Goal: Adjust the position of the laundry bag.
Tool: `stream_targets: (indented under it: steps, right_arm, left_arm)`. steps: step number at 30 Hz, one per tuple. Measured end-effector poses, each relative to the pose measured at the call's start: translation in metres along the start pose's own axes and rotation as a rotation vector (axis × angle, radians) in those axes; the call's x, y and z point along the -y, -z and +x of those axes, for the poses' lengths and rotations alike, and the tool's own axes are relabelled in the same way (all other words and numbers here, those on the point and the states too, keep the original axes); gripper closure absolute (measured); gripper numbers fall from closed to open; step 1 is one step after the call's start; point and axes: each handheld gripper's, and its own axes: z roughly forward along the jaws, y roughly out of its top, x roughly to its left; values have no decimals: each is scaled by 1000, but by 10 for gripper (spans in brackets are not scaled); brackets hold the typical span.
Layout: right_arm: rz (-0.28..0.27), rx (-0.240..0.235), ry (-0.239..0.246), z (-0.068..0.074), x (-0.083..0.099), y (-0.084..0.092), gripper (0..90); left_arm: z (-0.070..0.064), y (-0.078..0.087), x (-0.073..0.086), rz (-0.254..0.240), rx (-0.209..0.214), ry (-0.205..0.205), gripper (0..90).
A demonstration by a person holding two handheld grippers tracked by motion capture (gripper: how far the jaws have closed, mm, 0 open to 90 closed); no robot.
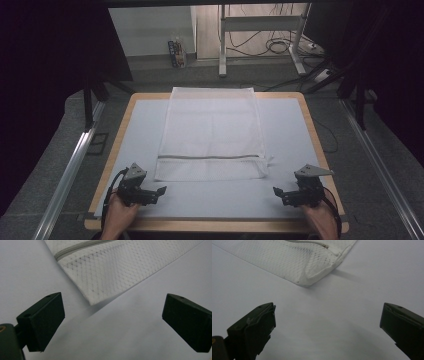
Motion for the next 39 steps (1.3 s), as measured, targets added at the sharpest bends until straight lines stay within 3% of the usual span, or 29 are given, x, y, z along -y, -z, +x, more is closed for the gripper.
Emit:
stream_targets:
  steps: [6, 14, 28, 39]
  right_arm:
    - [-23, -6, 8, 1, -1, 0, 0]
    - [-21, -5, 12, -2, -2, -1, 0]
    - [-12, -1, 49, 2, -3, -4, 2]
    - [-25, 9, 27, 4, -8, -12, 2]
  left_arm:
    - [3, 0, 1, -16, -9, 0, 40]
    - [4, -2, -2, -29, -54, -17, 39]
    - [4, -3, -4, -29, -42, -3, 42]
    - [3, -7, -9, -33, -17, 27, 50]
